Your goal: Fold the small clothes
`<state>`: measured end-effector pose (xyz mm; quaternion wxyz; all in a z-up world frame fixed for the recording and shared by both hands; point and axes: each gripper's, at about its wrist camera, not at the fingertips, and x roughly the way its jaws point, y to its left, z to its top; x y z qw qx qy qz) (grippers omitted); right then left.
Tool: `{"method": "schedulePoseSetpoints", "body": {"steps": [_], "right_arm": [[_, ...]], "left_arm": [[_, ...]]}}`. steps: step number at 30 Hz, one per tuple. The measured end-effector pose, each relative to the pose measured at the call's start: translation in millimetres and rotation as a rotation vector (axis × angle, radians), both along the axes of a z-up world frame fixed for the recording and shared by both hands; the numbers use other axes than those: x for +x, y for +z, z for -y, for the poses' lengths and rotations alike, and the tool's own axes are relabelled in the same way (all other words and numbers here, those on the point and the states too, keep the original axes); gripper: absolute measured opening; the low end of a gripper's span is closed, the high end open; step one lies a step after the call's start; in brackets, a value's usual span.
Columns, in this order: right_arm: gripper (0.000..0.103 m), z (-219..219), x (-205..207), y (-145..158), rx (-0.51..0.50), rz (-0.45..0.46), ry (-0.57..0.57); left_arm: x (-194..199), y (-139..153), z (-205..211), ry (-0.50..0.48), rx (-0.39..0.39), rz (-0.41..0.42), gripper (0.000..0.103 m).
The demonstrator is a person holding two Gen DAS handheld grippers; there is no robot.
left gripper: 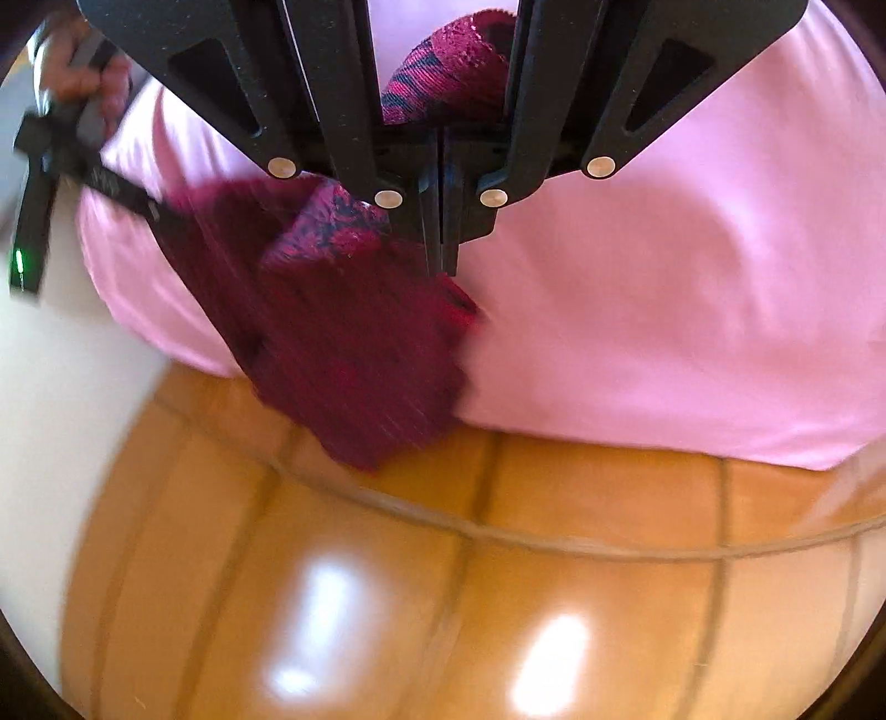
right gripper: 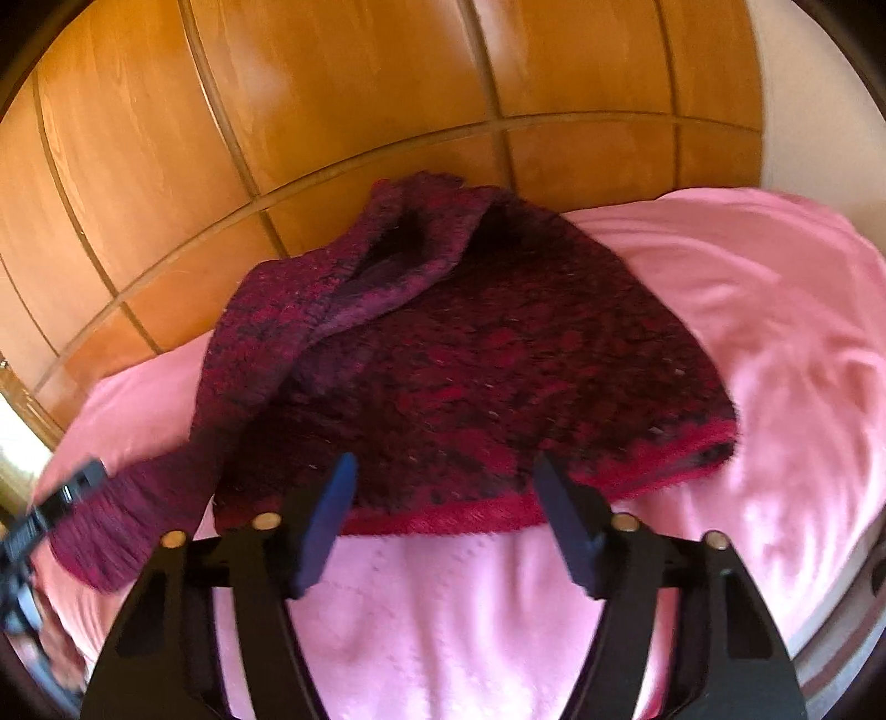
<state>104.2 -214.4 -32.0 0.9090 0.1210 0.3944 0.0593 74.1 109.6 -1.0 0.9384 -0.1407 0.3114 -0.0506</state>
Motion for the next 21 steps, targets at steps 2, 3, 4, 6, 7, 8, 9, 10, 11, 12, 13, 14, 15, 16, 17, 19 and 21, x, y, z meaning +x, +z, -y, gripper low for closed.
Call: {"method": "schedulePoseSetpoints", "body": {"steps": [2,3,4,6,7,8,9,10,11,12,13,14,15,16,17,19,21], "right_arm": [[0.058,-5.2,11.2,0.3,0.016,-0.002,0.024],[0.058,-7.2,16.0,-0.5,0.024,-0.009,0.037],[0.057,-10.6,20.3,-0.2,0.038,-0.007,0.047],[0.056,-15.8,30.8,-0.9,0.077,-0.018,0.072],[0.056,-20.4,38.2,-0.9,0.097,-0.022,0.093],[0.056,-23.7,42.7,-0.2,0.111,-0.024,0.105],[0.056,-28.9,50.6,-0.1,0.131,-0.029,0.123],[0.056,-34.6,56.4,1.2,0.155,-0.03,0.141],[0.056,-39.9,64.8,-0.3,0.205,-0.051,0.177],[0.056,-44.0,70.9,-2.8,0.252,-0.075,0.206],[0.056,-52.1,81.5,-6.4,0.304,-0.104,0.234],[0.056,-58.2,88.7,-9.8,0.326,-0.116,0.254],[0.056,-63.7,95.0,-12.4,0.344,-0.127,0.268],[0.056,-72.3,105.2,-18.5,0.375,-0.155,0.282],[0.056,-79.8,114.9,-25.4,0.401,-0.186,0.288],[0.056,-91.9,132.7,-39.1,0.438,-0.23,0.289],[0.042,-101.5,147.6,-47.6,0.457,-0.246,0.289]], "left_arm": [[14.8,9.3,-29.7,0.076,-0.007,0.019,0.0],[21.2,11.6,-44.2,0.11,-0.009,0.026,0.0],[27.7,15.6,-58.0,0.147,-0.009,0.029,0.0],[46.0,19.0,-90.9,0.234,-0.01,0.027,0.0],[54.3,19.6,-104.2,0.267,-0.012,0.019,0.0],[67.9,20.4,-122.8,0.314,-0.013,0.005,0.0],[74.9,21.9,-137.4,0.344,-0.016,-0.008,0.0],[82.4,21.8,-150.1,0.373,-0.018,-0.021,0.0],[92.7,19.6,-164.2,0.416,-0.007,-0.035,0.0],[100.5,18.0,-175.4,0.446,0.003,-0.048,0.0],[105.7,18.0,-183.4,0.462,0.006,-0.058,0.0],[114.7,17.2,-194.5,0.492,0.013,-0.073,0.0],[117.7,16.2,-200.1,0.509,0.019,-0.079,0.0],[122.1,14.9,-205.4,0.519,0.024,-0.086,0.0],[123.1,13.6,-213.5,0.545,0.035,-0.092,0.0],[126.8,11.5,-220.2,0.565,0.046,-0.102,0.0],[130.5,6.7,-222.4,0.576,0.062,-0.126,0.0]]}}
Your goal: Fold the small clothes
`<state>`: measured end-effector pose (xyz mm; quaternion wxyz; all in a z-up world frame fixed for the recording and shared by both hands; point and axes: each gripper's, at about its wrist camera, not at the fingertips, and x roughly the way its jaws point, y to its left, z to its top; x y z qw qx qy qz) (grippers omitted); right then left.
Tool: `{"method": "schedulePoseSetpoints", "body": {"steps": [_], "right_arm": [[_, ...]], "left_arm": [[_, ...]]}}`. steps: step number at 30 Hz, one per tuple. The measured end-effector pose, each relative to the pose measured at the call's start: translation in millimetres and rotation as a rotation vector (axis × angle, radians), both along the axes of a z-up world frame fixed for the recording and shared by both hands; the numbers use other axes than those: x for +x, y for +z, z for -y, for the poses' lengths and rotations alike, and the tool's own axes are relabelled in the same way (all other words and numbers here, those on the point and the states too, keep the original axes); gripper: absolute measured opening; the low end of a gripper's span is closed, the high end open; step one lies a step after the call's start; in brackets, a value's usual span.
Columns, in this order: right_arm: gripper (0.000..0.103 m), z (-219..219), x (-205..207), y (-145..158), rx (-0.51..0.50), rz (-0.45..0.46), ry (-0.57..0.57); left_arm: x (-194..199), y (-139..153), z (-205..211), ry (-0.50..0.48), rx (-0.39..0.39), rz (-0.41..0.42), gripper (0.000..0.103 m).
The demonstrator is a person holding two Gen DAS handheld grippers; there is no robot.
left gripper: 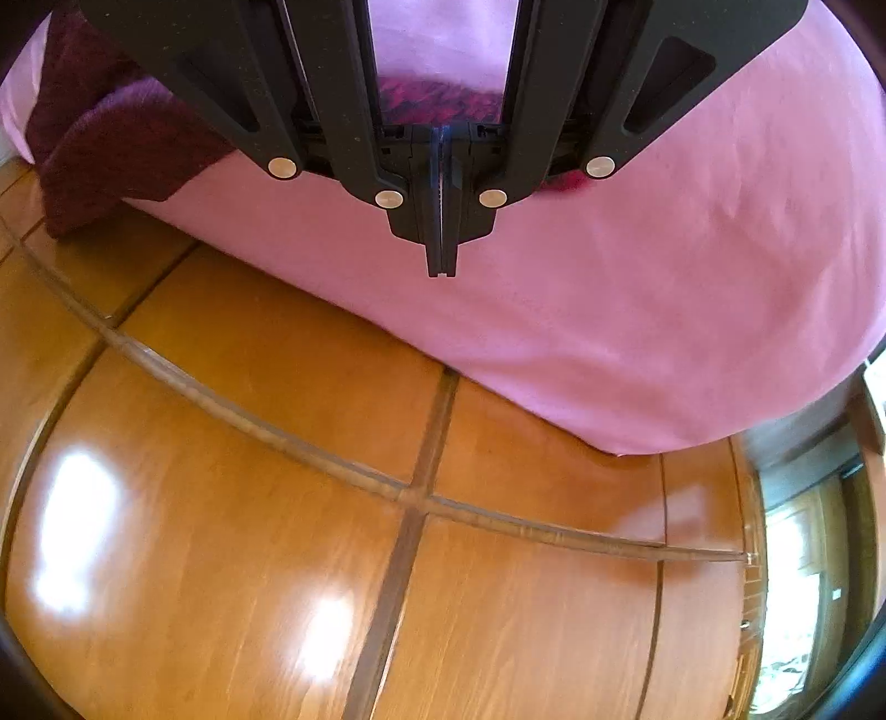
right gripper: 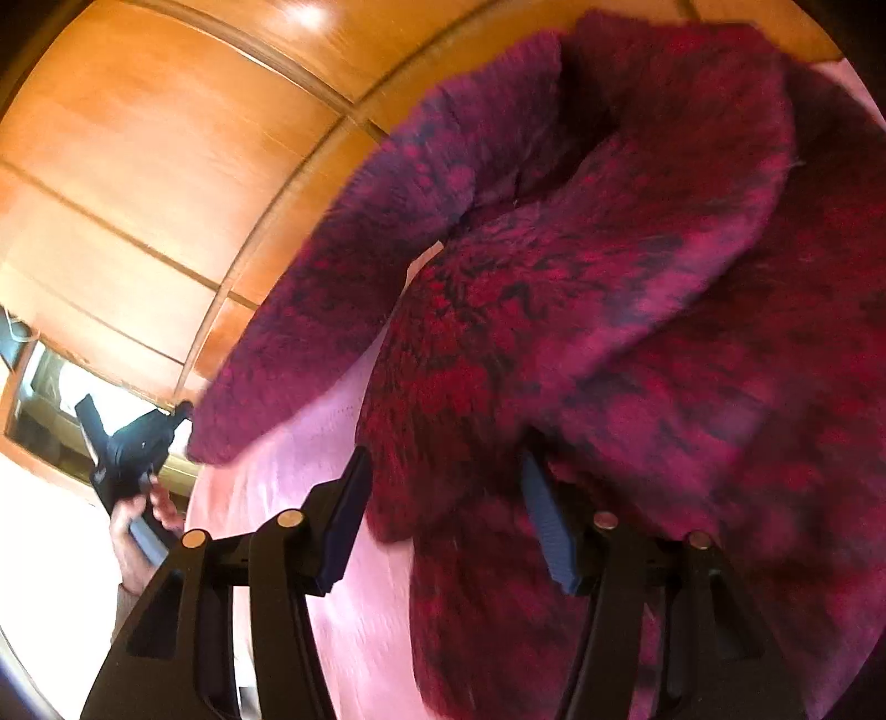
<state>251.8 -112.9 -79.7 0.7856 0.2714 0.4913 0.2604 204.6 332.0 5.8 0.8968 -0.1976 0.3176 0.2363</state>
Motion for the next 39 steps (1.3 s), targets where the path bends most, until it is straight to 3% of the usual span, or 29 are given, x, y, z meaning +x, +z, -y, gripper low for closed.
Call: {"method": "schedulePoseSetpoints", "body": {"steps": [1,2,4,5,6,10,13,17,22,23,25,28,30,34,37,38,39], "right_arm": [[0.029,-4.4,6.3,-1.9,0.0,-0.002,0.003],[0.023,-2.6,7.6,0.1,-0.017,-0.001,-0.002],[0.013,3.3,5.0,20.1,-0.04,0.063,-0.002],[0.012,8.0,1.7,29.4,-0.058,0.099,-0.006],[0.011,14.7,-1.7,40.3,-0.082,0.142,-0.017],[0.011,69.3,-17.9,84.3,-0.196,0.297,-0.128],[0.011,131.9,-24.6,100.9,-0.34,0.35,-0.267],[0.011,219.2,-17.9,97.1,-0.508,0.293,-0.45],[0.011,306.1,9.6,67.2,-0.648,0.142,-0.584],[0.014,314.2,14.5,62.2,-0.666,0.124,-0.587],[0.048,333.9,20.0,55.3,-0.719,0.093,-0.628],[0.064,355.7,11.5,59.2,-0.696,0.096,-0.668],[0.065,356.6,5.1,58.0,-0.657,0.104,-0.664],[0.065,335.6,-44.4,57.0,-0.498,0.13,-0.521],[0.065,309.4,-75.8,35.9,-0.354,0.082,-0.39],[0.065,301.8,-81.3,25.8,-0.327,0.055,-0.363],[0.065,295.2,-83.4,14.0,-0.312,0.022,-0.344]], "left_arm": [[-1.2,-2.7,-0.5,0.005,0.009,-0.013,0.0],[-1.4,-4.2,1.3,0.004,0.017,-0.023,0.001],[-5.9,-7.6,1.7,0.003,0.026,-0.035,0.02],[-13.1,-9.8,3.2,0.014,0.027,-0.028,0.042],[-22.1,-8.8,6.0,0.024,0.023,-0.008,0.054],[-59.9,-5.4,32.1,-0.06,-0.016,0.084,0.055],[-81.7,-10.1,65.2,-0.23,-0.095,0.126,0.055],[-86.5,-40.7,119.4,-0.464,-0.249,0.049,0.055],[-74.4,-74.7,174.1,-0.596,-0.439,-0.023,0.055],[-70.6,-78.9,187.8,-0.621,-0.479,-0.032,0.055],[-64.8,-82.5,209.1,-0.652,-0.517,-0.036,0.055],[-55.1,-88.0,229.5,-0.681,-0.572,-0.05,0.055],[-46.3,-96.8,237.3,-0.685,-0.596,-0.06,0.055],[-36.7,-99.4,247.7,-0.694,-0.617,-0.056,0.054],[-26.5,-101.3,252.3,-0.705,-0.633,-0.073,0.033],[-24.8,-102.2,253.8,-0.706,-0.633,-0.082,0.022],[-22.5,-102.4,255.2,-0.707,-0.629,-0.09,0.018]]}}
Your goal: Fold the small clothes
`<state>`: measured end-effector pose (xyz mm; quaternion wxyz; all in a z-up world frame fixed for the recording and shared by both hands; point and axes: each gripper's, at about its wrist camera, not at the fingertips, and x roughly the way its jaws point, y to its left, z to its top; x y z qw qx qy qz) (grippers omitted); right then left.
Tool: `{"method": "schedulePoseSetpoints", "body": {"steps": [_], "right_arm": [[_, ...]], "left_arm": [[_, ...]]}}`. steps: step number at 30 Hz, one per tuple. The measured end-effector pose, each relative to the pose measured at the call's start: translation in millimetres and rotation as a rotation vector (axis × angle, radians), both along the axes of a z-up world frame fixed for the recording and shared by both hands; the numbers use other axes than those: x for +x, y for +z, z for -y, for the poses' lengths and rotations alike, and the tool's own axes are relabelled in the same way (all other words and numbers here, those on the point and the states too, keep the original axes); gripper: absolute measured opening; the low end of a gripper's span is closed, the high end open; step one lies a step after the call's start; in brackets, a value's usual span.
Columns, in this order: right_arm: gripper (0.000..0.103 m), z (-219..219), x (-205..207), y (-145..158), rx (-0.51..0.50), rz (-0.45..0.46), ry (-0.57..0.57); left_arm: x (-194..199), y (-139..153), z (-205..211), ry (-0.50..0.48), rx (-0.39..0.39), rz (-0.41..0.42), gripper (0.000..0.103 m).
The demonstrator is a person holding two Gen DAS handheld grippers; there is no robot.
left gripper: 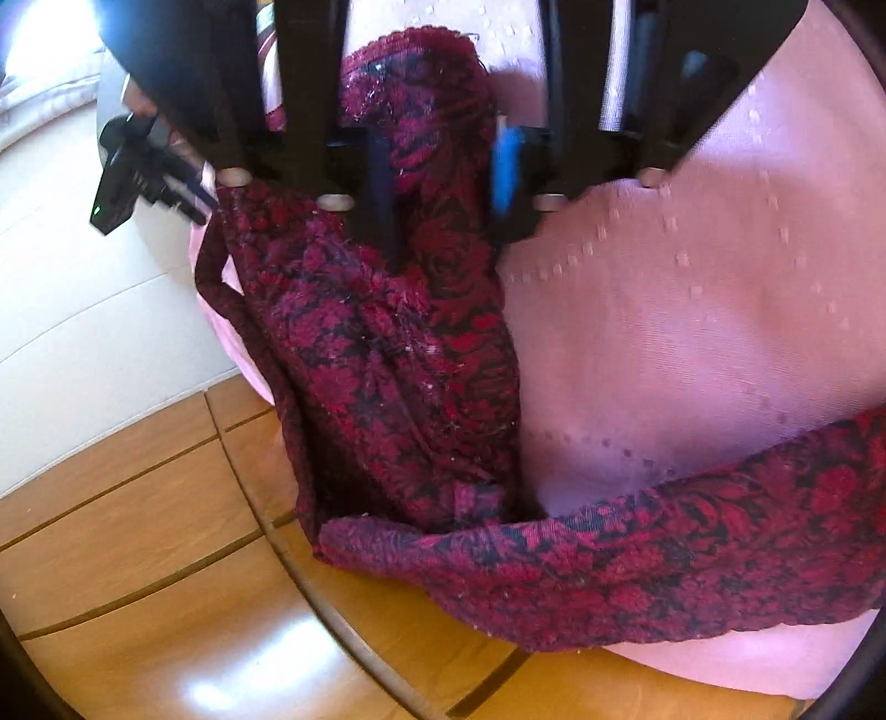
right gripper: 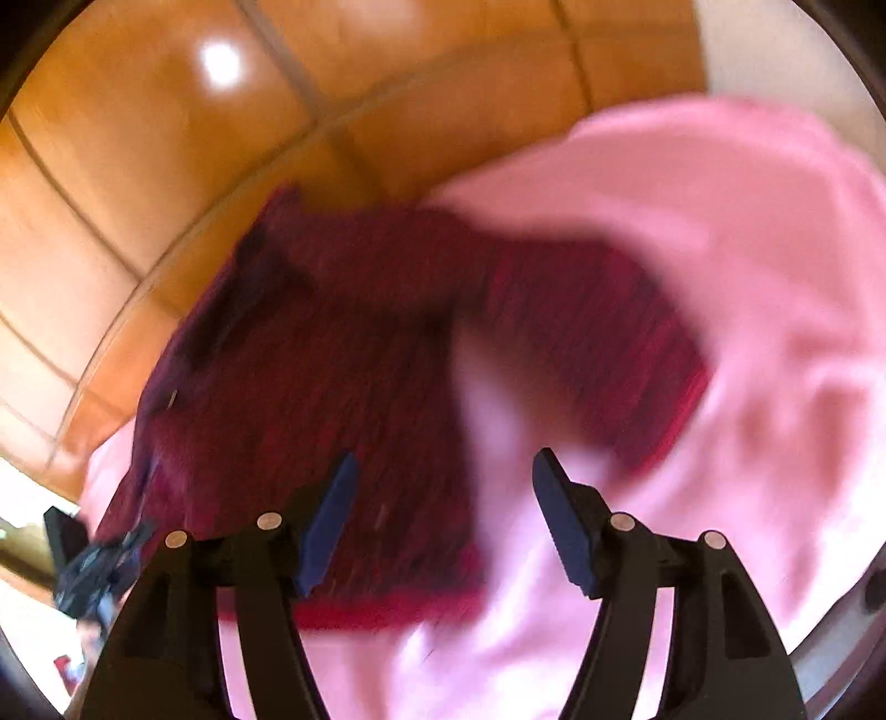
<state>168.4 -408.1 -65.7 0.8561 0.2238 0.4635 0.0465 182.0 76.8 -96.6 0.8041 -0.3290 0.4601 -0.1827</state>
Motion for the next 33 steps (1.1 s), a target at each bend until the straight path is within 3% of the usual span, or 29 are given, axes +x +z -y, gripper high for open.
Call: {"method": "schedulePoseSetpoints", "body": {"steps": [2,4,6,7,11,16,22,28,33], "right_arm": [[0.063,-7.9,2.2,-15.9,0.009,-0.039,0.007],[0.039,-10.7,10.7,-27.1,0.056,-0.07,0.005],[0.022,-15.7,17.9,-23.8,0.058,-0.062,0.017],[0.02,-22.1,19.6,-13.0,0.044,-0.041,0.04],[0.017,-58.2,10.3,32.7,-0.012,0.069,0.152],[0.016,-101.6,-15.7,51.7,-0.011,0.105,0.287],[0.015,-133.0,-75.9,33.1,-0.034,0.064,0.431],[0.014,-134.5,-120.4,2.0,-0.098,-0.017,0.469],[0.014,-132.0,-116.9,-7.6,-0.145,-0.07,0.446]], "left_arm": [[0.3,0.8,-1.3,0.004,0.009,0.003,0.013],[2.8,10.6,-1.7,0.015,0.04,0.026,0.012],[-2.5,27.8,-8.1,0.024,0.058,0.066,0.011],[-4.2,35.9,-10.9,0.027,0.068,0.089,0.011],[-16.7,72.4,-40.6,0.056,0.102,0.174,0.01],[-49.6,85.4,-84.7,0.097,0.144,0.189,0.01],[-118.6,64.3,-120.7,0.139,0.156,0.119,0.01],[-194.3,38.7,-123.8,0.173,0.129,0.045,0.01],[-202.8,26.0,-105.0,0.186,0.135,0.013,0.014]]}}
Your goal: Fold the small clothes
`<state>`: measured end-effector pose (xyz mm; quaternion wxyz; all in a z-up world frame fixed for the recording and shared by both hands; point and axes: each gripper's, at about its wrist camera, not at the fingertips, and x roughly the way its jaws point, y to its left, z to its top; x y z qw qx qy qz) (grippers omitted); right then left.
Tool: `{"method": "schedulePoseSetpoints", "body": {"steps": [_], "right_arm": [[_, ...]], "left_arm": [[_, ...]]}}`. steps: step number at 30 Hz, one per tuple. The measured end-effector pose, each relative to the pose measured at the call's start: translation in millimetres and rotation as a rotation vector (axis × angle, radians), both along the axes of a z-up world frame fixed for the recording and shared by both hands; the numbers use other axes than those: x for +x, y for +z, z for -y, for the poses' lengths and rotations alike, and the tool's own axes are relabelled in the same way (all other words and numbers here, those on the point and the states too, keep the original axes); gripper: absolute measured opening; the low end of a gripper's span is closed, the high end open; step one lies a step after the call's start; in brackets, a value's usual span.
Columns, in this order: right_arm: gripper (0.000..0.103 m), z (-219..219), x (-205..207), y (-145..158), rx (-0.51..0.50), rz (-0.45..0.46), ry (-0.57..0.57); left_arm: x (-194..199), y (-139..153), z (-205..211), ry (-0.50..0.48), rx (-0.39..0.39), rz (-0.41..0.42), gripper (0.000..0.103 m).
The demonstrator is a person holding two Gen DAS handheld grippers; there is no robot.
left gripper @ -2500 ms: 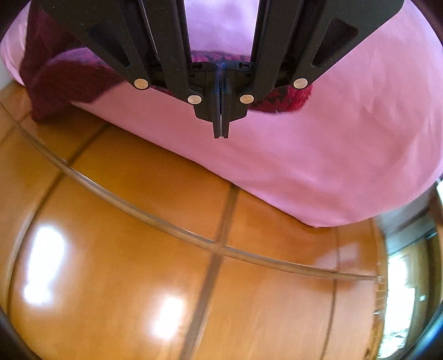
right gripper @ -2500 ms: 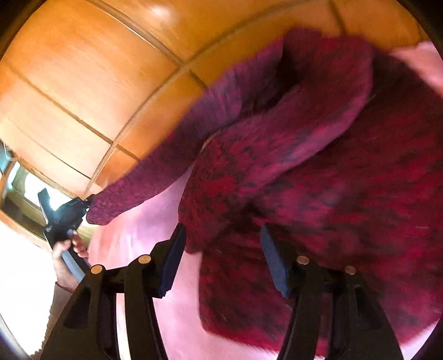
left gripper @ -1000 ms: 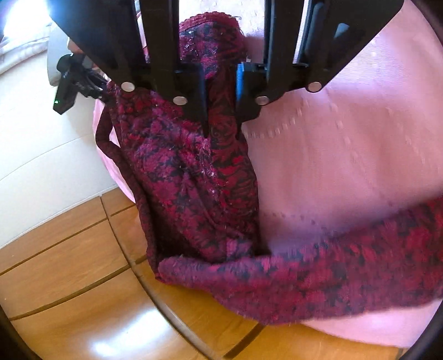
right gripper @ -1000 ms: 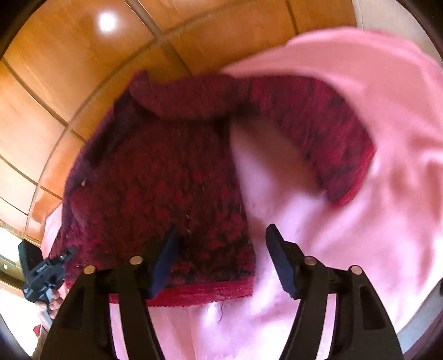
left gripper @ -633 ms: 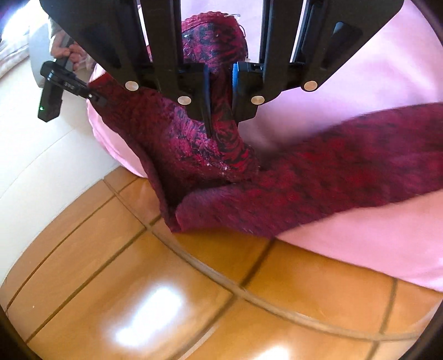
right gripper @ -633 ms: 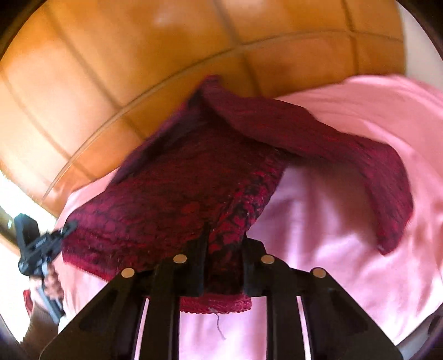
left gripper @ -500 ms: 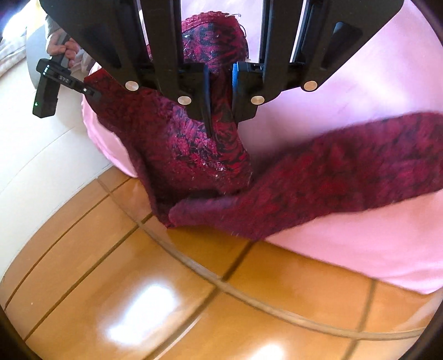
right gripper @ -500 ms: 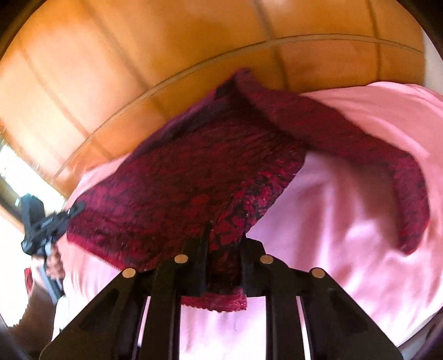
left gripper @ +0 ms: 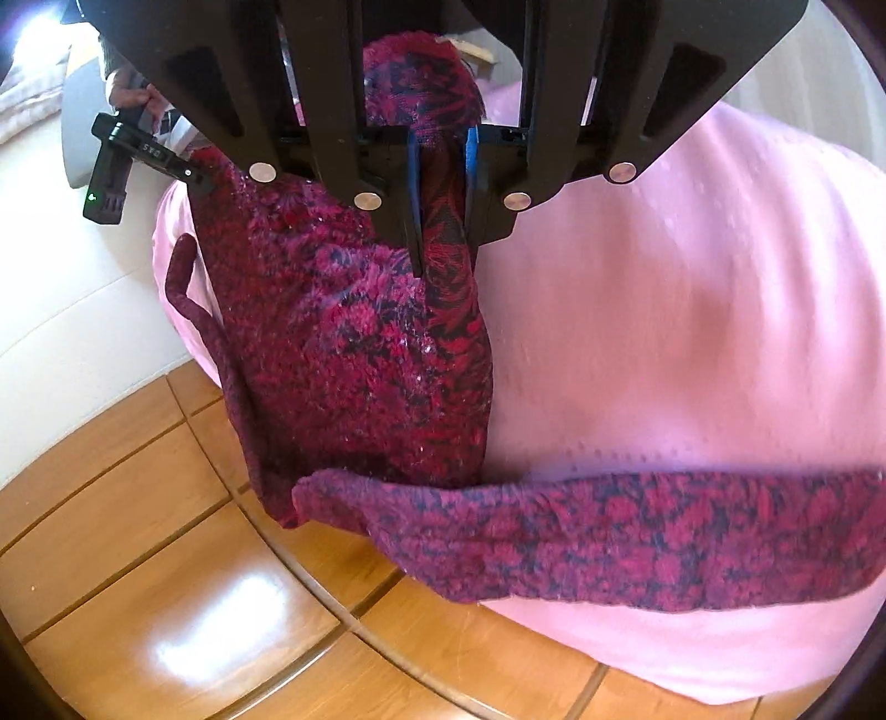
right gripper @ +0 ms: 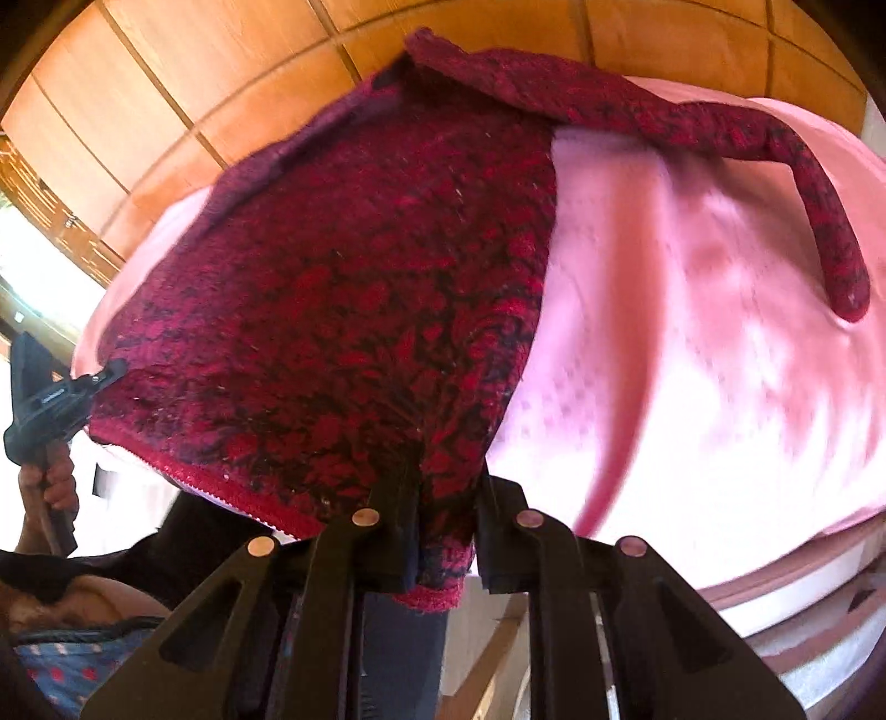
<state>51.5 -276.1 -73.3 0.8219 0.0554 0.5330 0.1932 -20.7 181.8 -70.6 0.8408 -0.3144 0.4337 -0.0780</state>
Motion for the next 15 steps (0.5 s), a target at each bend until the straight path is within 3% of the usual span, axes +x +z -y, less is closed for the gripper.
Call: {"method": "schedulePoseSetpoints", "body": {"steps": [2,4,6,9,11,15], "right_arm": [[0.02,3.0,9.5,4.7,-0.003,0.002,-0.017],[0.039,-5.0,17.3,14.8,-0.031,0.039,-0.033],[0.052,-8.3,13.3,24.8,-0.044,0.087,-0.053],[0.055,-18.7,6.4,28.6,-0.04,0.131,-0.054],[0.057,-39.5,11.3,28.4,-0.021,0.147,-0.036],[0.063,-86.1,25.3,23.6,0.0,0.152,0.028]], "left_arm": [[10.5,3.1,-0.6,0.018,0.001,-0.003,0.015],[4.9,4.0,-14.4,0.057,-0.02,0.0,0.03],[-0.4,3.7,-40.3,0.145,-0.028,0.014,0.047],[-2.5,-0.8,-83.3,0.29,-0.113,0.016,0.047],[-4.9,-2.3,-107.1,0.375,-0.125,0.022,0.047],[2.4,-9.2,-137.2,0.47,-0.187,0.024,0.048]]}}
